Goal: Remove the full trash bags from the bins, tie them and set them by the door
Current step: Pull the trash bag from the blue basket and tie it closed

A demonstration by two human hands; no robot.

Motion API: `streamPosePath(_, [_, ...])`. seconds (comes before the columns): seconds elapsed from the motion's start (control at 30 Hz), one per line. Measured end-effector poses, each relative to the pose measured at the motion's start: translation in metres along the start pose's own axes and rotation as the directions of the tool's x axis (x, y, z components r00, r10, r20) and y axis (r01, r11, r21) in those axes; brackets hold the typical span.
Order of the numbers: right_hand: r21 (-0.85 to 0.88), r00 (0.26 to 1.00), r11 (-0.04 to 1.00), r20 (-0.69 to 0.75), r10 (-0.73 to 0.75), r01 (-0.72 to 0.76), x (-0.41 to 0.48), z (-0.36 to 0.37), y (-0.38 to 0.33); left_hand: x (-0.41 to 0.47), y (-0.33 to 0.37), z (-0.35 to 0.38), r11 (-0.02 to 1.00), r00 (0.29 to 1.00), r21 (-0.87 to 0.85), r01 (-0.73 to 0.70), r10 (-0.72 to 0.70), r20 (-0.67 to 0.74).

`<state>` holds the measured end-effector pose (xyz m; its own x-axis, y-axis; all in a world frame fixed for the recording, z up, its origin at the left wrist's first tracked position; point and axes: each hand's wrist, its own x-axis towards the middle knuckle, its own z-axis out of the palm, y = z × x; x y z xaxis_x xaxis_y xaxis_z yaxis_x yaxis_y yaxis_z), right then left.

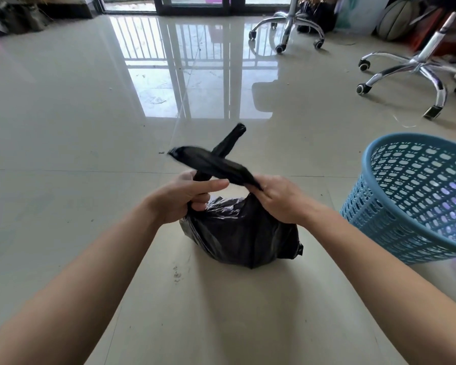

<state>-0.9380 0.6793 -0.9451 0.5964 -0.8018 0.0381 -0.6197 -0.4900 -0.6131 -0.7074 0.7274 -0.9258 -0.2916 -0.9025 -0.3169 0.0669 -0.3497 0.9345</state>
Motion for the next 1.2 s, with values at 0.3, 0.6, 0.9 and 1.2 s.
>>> streamPosePath(0.3, [0.109,0.975,0.991,0.217,0.051,-0.076,0.002,0.008,0.004,0.001,0.004,0.016,0.999,0.994,0.011,0.049,-0.048,-0.098])
streamPosePath(0.6, [0.847,0.962,0.516,-0.022,0.272,-0.127,0.013,-0.037,-0.027,-0.001,0.006,0.027,0.996,0.998,0.083,0.019,-0.024,0.05])
streamPosePath(0.9, [0.974,0.958,0.227,-0.053,0.283,-0.014,0.015,-0.049,-0.041,0.005,0.005,0.025,0.961,0.995,-0.261,-0.087,0.071,-0.071])
streamPosePath(1.2, [0.788,0.893,0.484,0.18,0.412,-0.382,0.004,-0.022,-0.018,0.008,0.001,0.008,0.931,0.977,-0.33,-0.159,0.1,-0.188])
